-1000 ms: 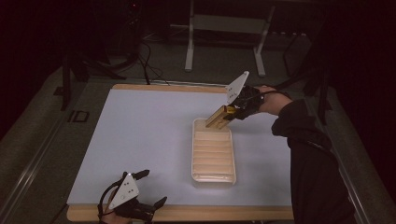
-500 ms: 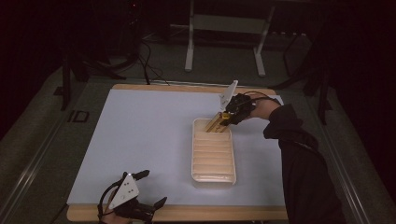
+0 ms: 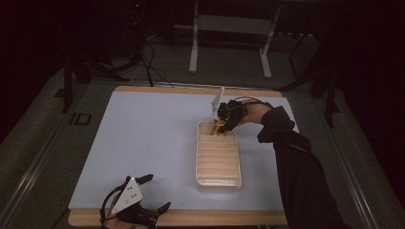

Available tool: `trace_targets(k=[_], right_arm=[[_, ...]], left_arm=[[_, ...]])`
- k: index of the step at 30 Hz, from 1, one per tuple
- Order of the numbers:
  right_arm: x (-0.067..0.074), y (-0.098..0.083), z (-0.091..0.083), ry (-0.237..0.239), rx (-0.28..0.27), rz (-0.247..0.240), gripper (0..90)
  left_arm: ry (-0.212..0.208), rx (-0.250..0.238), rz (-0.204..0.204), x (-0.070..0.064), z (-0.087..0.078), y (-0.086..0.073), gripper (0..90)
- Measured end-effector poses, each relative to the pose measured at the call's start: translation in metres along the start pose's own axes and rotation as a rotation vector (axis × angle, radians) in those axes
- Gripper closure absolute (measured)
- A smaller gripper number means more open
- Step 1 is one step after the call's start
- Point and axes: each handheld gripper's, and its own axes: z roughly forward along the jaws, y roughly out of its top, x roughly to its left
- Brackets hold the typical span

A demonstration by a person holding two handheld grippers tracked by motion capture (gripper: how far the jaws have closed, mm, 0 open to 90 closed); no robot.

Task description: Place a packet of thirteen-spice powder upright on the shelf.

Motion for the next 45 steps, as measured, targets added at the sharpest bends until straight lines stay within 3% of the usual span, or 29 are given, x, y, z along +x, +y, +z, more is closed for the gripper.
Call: trace_targets(k=[6,10,14,17,20,25,30,32,36,41,45], right_arm=[[-0.001,0.009,0.005,0.005,-0.012,0.011,66.9],[0.0,0.012,0.003,0.002,-0.017,0.029,55.5],[0.003,0.011,-0.009,-0.032,-0.036,0.054,45.5],[0.002,0.008,-0.018,-0.062,-0.016,0.132,32.9],[0.006,0.002,-0.027,-0.074,-0.026,0.189,28.2],[0.013,-0.013,-0.041,-0.101,-0.056,0.282,16.5],[0.023,-0.029,-0.056,-0.133,-0.104,0.324,11.0],[0.027,-0.036,-0.059,-0.186,-0.122,0.336,9.9],[0.033,-0.054,-0.069,-0.253,-0.177,0.436,10.0],[0.044,-0.083,-0.073,-0.238,-0.199,0.516,10.0],[0.058,-0.108,-0.067,-0.268,-0.211,0.582,10.0]], left_arm=[[-0.002,0.0,0.002,-0.001,0.0,0.0,0.0],[-0.001,-0.001,0.001,0.0,0.0,0.0,0.0],[-0.002,0.003,0.009,0.0,0.0,0.0,0.0],[-0.002,0.002,0.006,-0.001,0.0,0.0,0.0],[-0.001,-0.001,0.002,-0.001,0.001,0.0,0.0],[0.006,0.0,-0.003,-0.001,0.0,0.0,0.0],[0.008,0.005,0.001,-0.001,0.001,0.0,0.0],[0.006,0.006,0.002,-0.001,0.001,0.0,0.0],[0.01,0.009,0.0,0.0,0.002,0.0,0.0],[0.012,0.013,0.0,0.0,0.003,0.0,0.0],[0.014,0.015,0.001,0.001,0.004,0.0,0.0]])
